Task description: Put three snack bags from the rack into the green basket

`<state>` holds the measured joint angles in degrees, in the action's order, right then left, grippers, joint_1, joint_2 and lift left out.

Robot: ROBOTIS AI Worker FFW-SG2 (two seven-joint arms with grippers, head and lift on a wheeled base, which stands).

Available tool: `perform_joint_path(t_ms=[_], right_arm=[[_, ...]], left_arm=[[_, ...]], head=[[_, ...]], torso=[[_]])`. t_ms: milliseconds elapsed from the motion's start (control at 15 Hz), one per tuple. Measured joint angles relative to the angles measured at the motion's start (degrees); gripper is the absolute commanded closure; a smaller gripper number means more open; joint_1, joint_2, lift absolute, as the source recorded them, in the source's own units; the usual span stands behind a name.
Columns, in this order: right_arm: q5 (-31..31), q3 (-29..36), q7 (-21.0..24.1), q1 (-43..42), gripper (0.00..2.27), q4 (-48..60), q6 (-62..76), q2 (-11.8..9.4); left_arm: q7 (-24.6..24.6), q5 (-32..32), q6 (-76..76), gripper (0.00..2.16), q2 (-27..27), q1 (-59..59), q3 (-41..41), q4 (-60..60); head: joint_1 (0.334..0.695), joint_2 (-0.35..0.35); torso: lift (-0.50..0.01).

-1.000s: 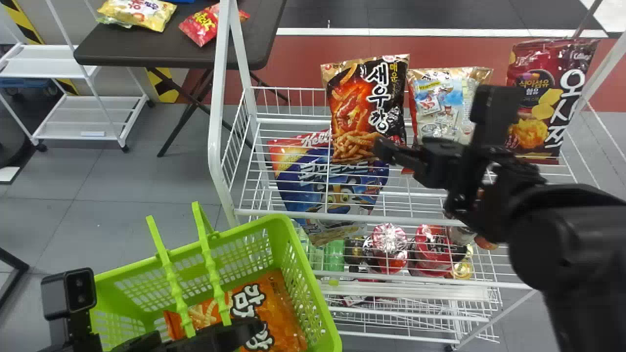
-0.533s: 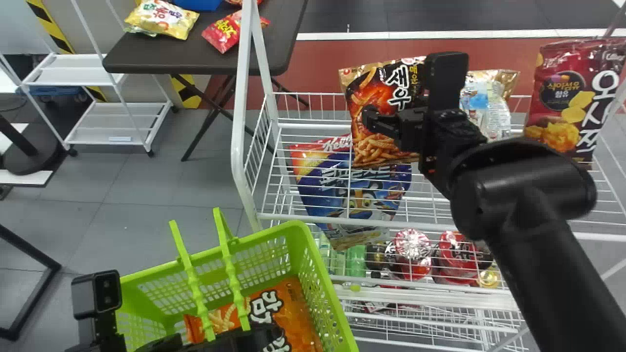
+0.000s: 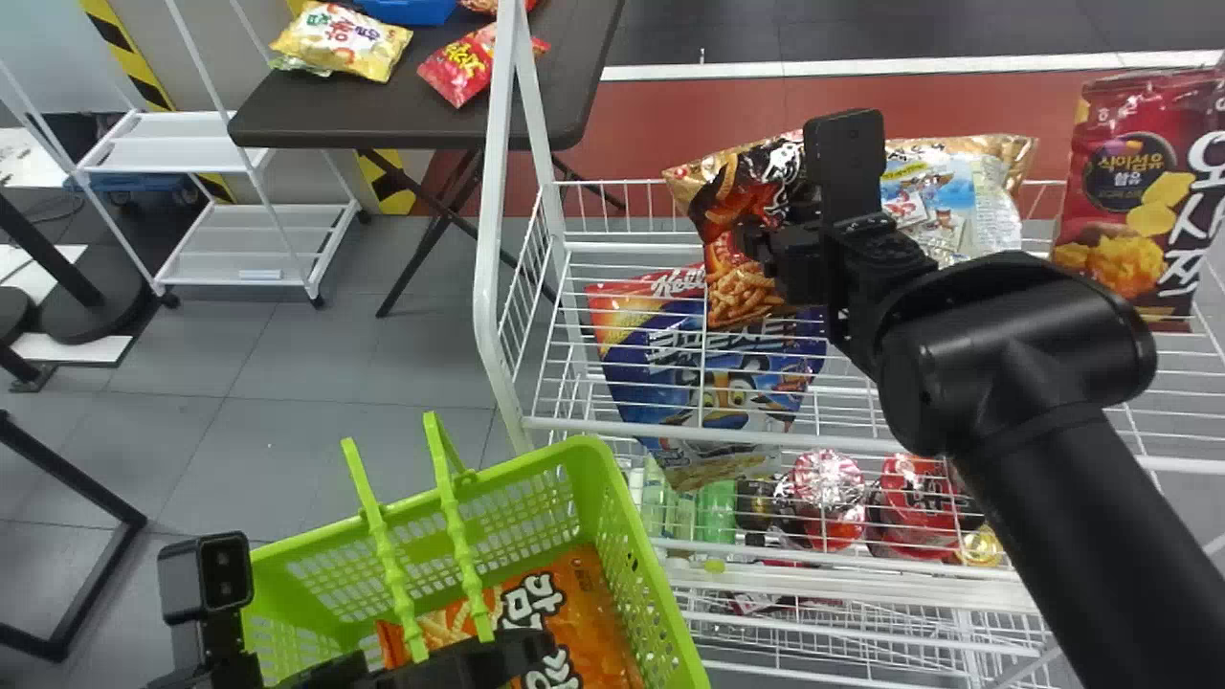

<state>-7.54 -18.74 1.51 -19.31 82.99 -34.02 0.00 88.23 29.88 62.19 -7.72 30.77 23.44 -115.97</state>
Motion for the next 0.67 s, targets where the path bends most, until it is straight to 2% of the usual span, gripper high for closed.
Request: perform_joint_path(t_ms=[267,667], right_arm=[[-3.8,1.0,-1.5,3.9,2.25,8.6,-3.1,-0.4],[-11.5,3.7,-1.4,11.0,2.25,24.7,-13.0,-4.6]], left_arm=[[0.0,0.1,0.0,2.15,0.1,-0.1,0.2,0.5],[-0.2,0.3,-0.3,2.15,0.1,-0.3,0.7,0.8]], head=[[0.695,0.177],[0.695,0.179]], torso=[[0.000],[0.000]])
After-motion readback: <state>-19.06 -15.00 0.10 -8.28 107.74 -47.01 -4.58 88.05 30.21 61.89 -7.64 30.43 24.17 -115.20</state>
